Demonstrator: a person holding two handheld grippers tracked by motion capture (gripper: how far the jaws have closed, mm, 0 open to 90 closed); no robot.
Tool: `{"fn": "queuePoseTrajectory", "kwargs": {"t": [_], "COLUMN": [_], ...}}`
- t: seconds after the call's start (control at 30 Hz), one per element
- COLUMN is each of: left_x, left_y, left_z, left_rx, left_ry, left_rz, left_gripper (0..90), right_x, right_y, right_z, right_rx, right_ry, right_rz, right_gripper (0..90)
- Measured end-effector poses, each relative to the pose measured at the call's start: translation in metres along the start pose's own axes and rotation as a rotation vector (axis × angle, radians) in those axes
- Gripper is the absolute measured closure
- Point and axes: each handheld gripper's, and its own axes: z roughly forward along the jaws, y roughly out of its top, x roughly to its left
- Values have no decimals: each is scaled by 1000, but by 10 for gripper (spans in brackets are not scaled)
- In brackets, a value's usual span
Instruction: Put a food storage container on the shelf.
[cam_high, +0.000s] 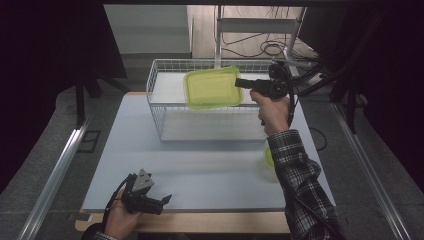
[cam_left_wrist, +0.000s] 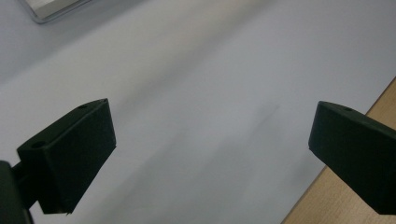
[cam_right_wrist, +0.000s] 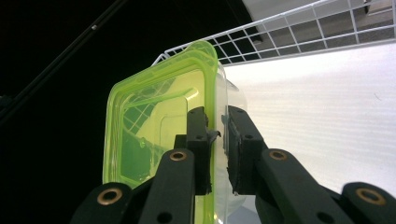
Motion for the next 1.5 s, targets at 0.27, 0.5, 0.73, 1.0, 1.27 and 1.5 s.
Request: {"fn": "queuePoseTrajectory", "kwargs": {"t": [0.27,0.5,0.73,1.0,1.27,1.5], "left_x": [-1,-1,-2,-2,-3,-2], "left_y": [0,0,0,0,0,0], "left_z": [1,1,1,1,2,1], "left_rx": [3,4,8,15,20,21], "left_ry": [1,-2,-3,-4,-5,-1], "left_rz": [6,10,16,27,37,42], "left_gripper": [5,6,6,6,6,7], "right_x": [-6,-11,-15,-18,-17,-22], "right_y": [7,11,10,9,11,11], "right_z": [8,15,21,25,30,37], "right_rx": [-22,-25,-28,-19,-7,17], "right_ry": [-42,-77,-104,-184,-223,-232], "right_rz": [23,27,3,-41,-82,-79], "right_gripper": [802,801,788,751,726,662]}}
